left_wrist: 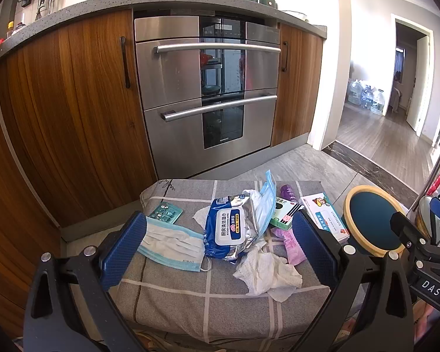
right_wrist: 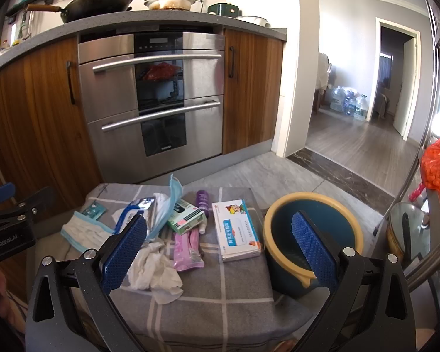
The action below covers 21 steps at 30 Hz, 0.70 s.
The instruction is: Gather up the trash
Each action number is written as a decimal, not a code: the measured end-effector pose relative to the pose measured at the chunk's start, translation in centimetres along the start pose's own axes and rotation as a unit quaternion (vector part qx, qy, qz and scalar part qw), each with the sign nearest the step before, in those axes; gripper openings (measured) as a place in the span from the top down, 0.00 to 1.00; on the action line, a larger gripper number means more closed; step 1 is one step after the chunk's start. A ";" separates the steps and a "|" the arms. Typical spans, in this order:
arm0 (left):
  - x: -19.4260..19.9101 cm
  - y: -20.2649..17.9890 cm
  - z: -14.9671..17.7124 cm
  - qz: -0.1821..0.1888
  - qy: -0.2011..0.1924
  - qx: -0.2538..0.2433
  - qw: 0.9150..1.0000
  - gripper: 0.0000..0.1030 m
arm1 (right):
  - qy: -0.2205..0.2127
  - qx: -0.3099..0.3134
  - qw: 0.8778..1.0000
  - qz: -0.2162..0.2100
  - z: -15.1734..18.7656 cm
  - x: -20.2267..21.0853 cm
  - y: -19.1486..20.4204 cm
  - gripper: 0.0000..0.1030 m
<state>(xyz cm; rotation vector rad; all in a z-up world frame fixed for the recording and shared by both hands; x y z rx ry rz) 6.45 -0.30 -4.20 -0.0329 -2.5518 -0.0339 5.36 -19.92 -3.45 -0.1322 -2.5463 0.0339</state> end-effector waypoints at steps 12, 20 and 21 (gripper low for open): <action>-0.1 0.0 0.1 0.000 0.002 0.000 1.000 0.05 | 0.000 0.000 1.000 0.001 0.0 0.0 -0.1 0.05; -0.1 0.2 0.0 0.000 0.003 0.001 1.000 0.05 | 0.000 -0.001 1.000 0.001 0.1 -0.1 -0.1 0.05; 0.0 0.0 0.1 -0.001 0.002 0.000 1.000 0.05 | 0.001 -0.001 1.000 0.001 0.2 -0.1 -0.1 0.05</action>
Point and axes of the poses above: each gripper's, at about its wrist camera, not at the fingertips, and x roughly against the way its jaws point, y to its left, z to its underside, the point moved 8 cm from there along -x, roughly the way its jaws point, and after that the axes turned 1 degree about -y, right-handed, at the moved point
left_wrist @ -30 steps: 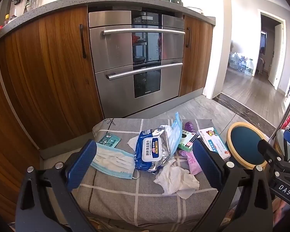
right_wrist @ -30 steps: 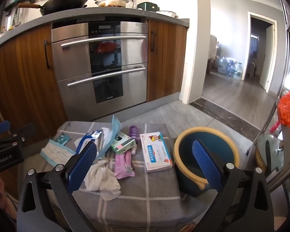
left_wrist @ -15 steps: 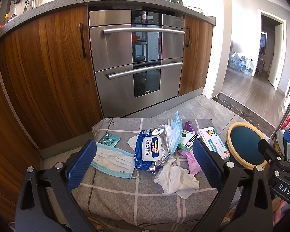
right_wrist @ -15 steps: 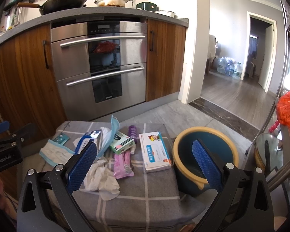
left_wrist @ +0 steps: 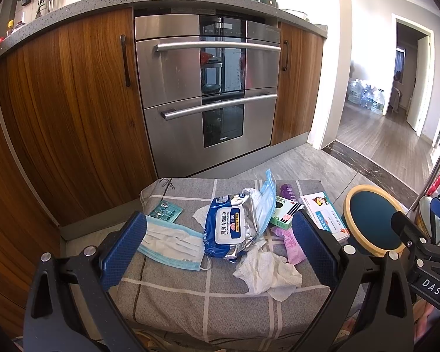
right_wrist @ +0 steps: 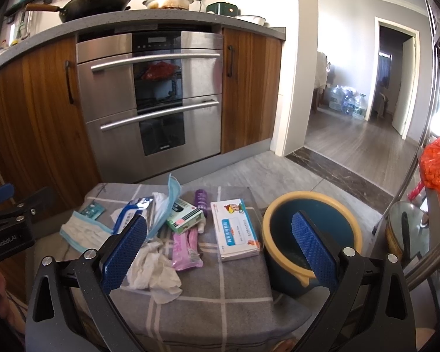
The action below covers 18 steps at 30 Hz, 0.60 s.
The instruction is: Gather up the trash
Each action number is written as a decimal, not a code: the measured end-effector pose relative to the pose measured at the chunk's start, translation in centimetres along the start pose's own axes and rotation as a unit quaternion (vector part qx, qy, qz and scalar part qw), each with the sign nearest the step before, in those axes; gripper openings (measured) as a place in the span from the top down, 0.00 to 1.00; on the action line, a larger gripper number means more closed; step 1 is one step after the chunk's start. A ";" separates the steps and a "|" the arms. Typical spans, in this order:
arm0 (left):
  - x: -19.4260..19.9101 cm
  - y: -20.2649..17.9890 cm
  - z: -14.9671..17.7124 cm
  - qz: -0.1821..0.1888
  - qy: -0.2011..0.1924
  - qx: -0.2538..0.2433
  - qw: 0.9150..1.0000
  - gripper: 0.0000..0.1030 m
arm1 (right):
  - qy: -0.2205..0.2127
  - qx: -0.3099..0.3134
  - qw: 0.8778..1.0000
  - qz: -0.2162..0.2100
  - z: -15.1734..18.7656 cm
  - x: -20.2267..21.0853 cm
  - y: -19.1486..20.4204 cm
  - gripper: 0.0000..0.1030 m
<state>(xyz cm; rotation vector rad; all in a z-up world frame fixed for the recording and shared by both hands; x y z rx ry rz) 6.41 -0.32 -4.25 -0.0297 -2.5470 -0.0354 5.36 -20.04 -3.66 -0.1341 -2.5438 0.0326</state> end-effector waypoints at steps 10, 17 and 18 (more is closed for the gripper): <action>-0.2 0.0 0.1 0.000 0.000 0.000 1.000 0.05 | 0.001 0.000 1.000 0.000 0.1 0.0 -0.1 0.05; -0.4 0.0 0.4 0.000 0.002 0.000 1.000 0.05 | 0.002 0.000 1.000 0.001 0.3 -0.1 -0.1 0.05; -0.4 0.0 0.4 0.000 0.002 -0.001 1.000 0.05 | 0.002 0.000 1.000 0.000 0.3 -0.2 -0.1 0.05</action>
Point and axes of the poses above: each gripper's, at about its wrist camera, not at the fingertips, and x roughly against the way its jaws point, y to its left, z to its underside, the point moved 8 cm from there along -x, roughly the way its jaws point, and after that the axes turned 1 degree about -y, right-handed, at the moved point
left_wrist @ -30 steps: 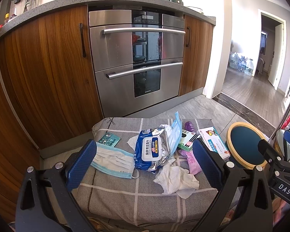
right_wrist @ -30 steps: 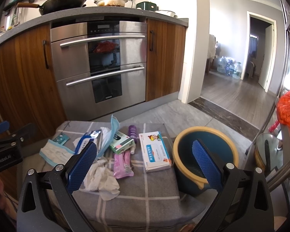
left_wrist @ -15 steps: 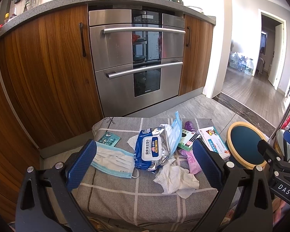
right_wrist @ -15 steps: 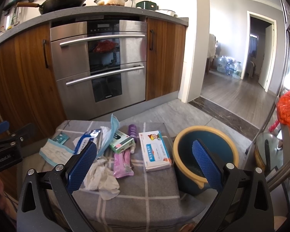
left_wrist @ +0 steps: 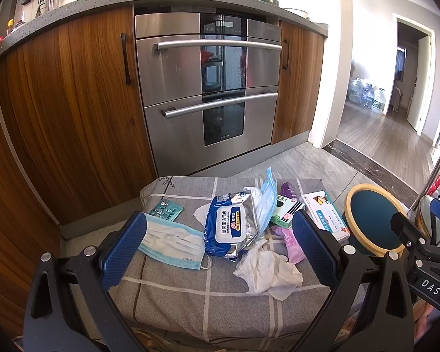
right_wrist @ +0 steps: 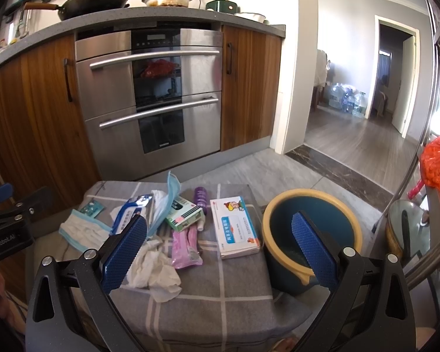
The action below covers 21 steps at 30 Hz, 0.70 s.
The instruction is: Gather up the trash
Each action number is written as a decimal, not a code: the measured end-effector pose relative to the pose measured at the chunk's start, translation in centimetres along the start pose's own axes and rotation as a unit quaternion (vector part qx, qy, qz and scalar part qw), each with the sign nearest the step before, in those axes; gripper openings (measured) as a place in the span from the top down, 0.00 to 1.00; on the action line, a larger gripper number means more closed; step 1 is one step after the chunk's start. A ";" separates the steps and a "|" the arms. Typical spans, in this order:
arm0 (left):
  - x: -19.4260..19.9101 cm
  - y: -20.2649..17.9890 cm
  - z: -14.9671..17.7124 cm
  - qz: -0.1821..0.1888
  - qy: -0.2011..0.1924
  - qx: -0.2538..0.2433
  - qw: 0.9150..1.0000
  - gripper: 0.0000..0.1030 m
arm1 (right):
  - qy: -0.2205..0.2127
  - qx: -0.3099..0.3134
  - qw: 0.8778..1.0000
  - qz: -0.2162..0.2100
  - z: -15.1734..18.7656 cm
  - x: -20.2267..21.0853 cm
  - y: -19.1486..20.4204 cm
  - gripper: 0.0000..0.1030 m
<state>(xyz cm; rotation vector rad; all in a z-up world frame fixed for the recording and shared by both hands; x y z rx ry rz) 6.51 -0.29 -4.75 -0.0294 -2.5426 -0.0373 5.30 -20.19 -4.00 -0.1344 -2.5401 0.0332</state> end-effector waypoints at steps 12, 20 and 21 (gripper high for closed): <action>-0.1 0.0 0.1 -0.001 0.000 0.000 1.000 0.05 | 0.001 0.000 1.000 0.000 -0.2 -0.1 0.1 0.05; -0.1 0.0 0.1 0.000 0.001 0.000 1.000 0.05 | 0.002 0.000 1.000 0.000 0.2 -0.3 -0.1 0.05; -0.1 0.0 0.1 -0.001 0.000 0.000 1.000 0.05 | 0.002 0.000 1.000 0.000 0.3 -0.3 -0.2 0.05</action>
Point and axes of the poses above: each gripper's, at about its wrist camera, not at the fingertips, and x roughly against the way its jaws point, y to its left, z to its underside, the point moved 8 cm from there along -x, roughly the way its jaws point, and after that the axes turned 1 degree about -y, right-handed, at the moved point
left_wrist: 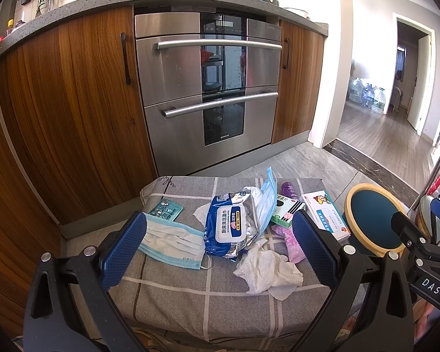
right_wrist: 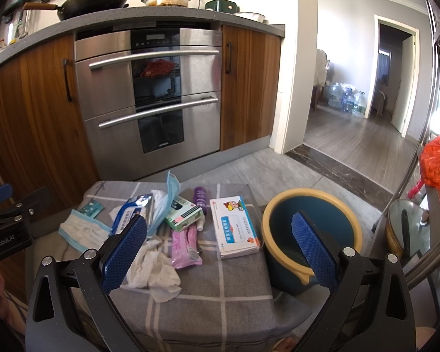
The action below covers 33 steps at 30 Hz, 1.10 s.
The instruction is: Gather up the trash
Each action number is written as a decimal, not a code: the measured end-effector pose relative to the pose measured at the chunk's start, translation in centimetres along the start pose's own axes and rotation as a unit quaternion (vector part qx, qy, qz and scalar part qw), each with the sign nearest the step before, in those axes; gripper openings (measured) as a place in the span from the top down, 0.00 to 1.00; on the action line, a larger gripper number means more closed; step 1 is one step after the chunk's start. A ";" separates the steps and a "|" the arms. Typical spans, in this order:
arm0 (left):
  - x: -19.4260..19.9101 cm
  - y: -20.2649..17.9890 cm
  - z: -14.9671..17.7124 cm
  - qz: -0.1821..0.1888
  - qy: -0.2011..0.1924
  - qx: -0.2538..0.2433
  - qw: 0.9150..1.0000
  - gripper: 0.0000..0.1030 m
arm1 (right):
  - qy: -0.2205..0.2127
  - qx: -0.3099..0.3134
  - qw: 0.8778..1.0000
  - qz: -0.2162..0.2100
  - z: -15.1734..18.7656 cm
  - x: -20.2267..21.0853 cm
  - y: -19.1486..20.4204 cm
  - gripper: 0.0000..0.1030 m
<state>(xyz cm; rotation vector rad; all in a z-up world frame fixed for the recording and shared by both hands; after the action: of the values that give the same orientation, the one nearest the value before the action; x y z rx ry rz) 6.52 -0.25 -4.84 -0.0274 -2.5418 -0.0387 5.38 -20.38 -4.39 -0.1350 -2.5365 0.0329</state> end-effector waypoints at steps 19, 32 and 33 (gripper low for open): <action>-0.6 0.6 0.6 -0.016 0.013 0.008 1.000 0.05 | 0.007 -0.005 1.000 0.002 0.9 -0.5 -0.7 0.05; -5.7 1.6 -2.3 -0.010 0.048 -0.005 0.999 0.06 | 0.022 -0.030 0.999 -0.015 -5.1 -4.2 -2.0 0.05; -6.6 1.7 -2.4 -0.007 0.058 0.000 0.998 0.06 | 0.023 -0.029 0.999 -0.016 -5.4 -4.7 -2.0 0.05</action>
<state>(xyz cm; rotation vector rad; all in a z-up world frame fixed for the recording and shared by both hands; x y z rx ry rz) 13.40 1.33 -6.57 -0.0073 -2.4265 -0.0436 12.16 -22.90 -2.46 -0.1163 -2.4932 -0.0571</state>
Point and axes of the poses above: each gripper's, at about its wrist camera, not at the fingertips, and x roughly against the way its jaws point, y to its left, z to its underside, the point moved 8 cm from there along -x, roughly the way its jaws point, and after that the axes turned 1 degree about -y, right-handed, at the moved point
